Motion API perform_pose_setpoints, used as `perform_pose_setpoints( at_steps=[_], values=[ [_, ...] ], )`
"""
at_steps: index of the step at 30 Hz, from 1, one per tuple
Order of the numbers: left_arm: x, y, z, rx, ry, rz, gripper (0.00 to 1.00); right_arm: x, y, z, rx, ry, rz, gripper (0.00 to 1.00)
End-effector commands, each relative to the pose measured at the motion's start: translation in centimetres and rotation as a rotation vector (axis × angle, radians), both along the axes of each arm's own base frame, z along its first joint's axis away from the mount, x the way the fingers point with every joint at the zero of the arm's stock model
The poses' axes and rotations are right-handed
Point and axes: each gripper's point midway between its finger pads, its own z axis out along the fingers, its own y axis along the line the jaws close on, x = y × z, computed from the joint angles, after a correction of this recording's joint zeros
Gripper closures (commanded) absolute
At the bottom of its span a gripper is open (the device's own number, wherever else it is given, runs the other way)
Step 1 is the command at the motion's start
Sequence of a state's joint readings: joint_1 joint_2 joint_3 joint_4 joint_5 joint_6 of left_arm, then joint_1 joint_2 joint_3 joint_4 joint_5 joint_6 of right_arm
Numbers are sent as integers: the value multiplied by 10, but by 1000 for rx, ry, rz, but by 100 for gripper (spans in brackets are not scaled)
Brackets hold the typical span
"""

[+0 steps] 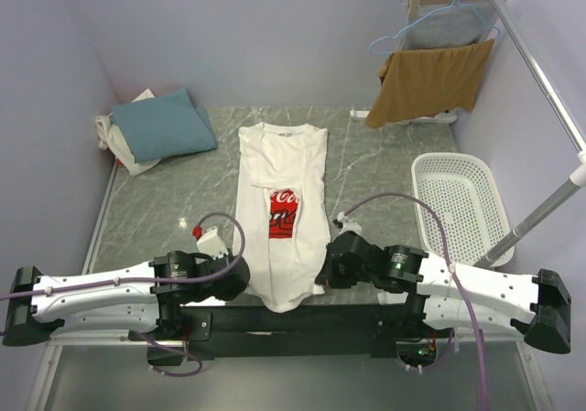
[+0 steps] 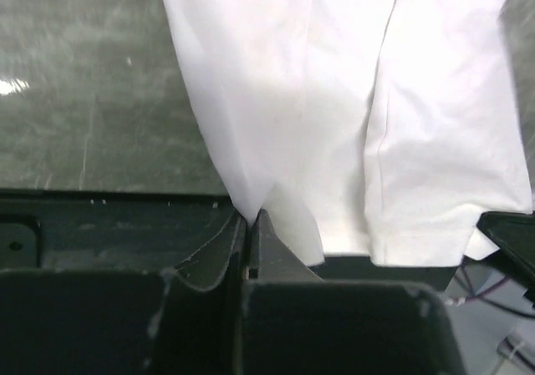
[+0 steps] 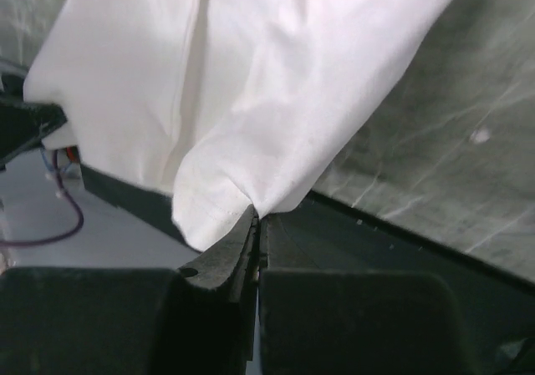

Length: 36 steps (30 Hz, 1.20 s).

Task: Fold and stack the t-shirts
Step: Fold the folded rectangular tshirt in 1/3 of the way

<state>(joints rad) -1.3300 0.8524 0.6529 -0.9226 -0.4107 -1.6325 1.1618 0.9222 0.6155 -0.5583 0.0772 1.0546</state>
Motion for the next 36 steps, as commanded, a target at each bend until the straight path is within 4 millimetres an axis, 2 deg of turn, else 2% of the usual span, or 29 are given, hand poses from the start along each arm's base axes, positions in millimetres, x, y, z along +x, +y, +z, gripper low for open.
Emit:
perform_pose_setpoints(
  at_steps=[1, 5, 9, 11, 12, 14, 15, 18, 19, 20, 21, 22, 23, 24, 29, 36],
  values=[
    [27, 12, 21, 42, -142, 71, 99, 40, -11, 20, -60, -147, -62, 99],
    [50, 9, 28, 75, -228, 100, 99, 74, -13, 26, -91, -208, -85, 99],
    [87, 11, 37, 111, -321, 146, 99, 110, -13, 33, -114, -260, -93, 99],
    [104, 10, 38, 144, -358, 122, 99, 128, -17, 26, -156, -261, -85, 99],
    [124, 10, 46, 113, -390, 169, 99, 136, -15, 30, -160, -272, -85, 99],
    [140, 10, 41, 150, -399, 138, 99, 150, -15, 20, -193, -256, -60, 98],
    [157, 12, 45, 132, -421, 177, 99, 159, -12, 16, -220, -255, -46, 98],
    [180, 14, 35, 185, -420, 163, 99, 179, -7, 6, -254, -241, -27, 97],
    [190, 11, 36, 177, -435, 169, 99, 183, -6, 3, -263, -234, -21, 97],
    [195, 9, 25, 218, -419, 136, 99, 188, -6, 1, -268, -229, -23, 97],
    [205, 11, 27, 222, -423, 150, 99, 195, -2, 4, -269, -236, -19, 97],
    [213, 8, 27, 219, -434, 151, 99, 199, -2, -8, -294, -211, -15, 97],
    [217, 7, 16, 253, -412, 123, 99, 203, -1, -11, -299, -204, -14, 97],
    [227, 9, 17, 260, -414, 136, 99, 211, 2, -16, -311, -192, -13, 97],
    [252, 13, -1, 296, -399, 136, 99, 233, -10, -29, -411, -190, -76, 99],
    [272, 16, -5, 318, -409, 125, 99, 243, -24, -41, -493, -175, -138, 100]
  ],
)
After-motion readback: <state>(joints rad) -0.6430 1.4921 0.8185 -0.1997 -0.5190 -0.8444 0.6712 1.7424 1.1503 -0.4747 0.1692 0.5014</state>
